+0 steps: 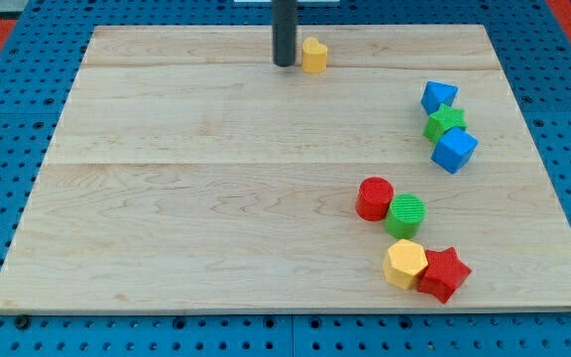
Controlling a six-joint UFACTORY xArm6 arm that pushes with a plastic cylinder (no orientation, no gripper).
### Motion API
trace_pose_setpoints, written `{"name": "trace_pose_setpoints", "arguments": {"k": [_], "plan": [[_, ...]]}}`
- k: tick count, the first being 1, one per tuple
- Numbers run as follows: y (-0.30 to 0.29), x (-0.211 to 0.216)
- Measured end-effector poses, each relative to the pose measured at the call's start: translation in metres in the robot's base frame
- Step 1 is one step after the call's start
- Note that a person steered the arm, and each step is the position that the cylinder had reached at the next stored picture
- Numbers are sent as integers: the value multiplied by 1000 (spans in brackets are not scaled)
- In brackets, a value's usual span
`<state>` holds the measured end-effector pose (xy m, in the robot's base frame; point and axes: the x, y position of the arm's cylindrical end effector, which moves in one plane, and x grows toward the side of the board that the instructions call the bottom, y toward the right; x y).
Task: Place the yellow heart otwards the top left of the blue triangle
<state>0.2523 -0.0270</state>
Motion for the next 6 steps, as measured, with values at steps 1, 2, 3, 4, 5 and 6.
{"name": "trace_pose_setpoints", "arguments": {"k": [1,2,3,4,5,6], "plan": [[4,-21],[70,-16],[81,20],[26,7],[17,29],[65,47]]}}
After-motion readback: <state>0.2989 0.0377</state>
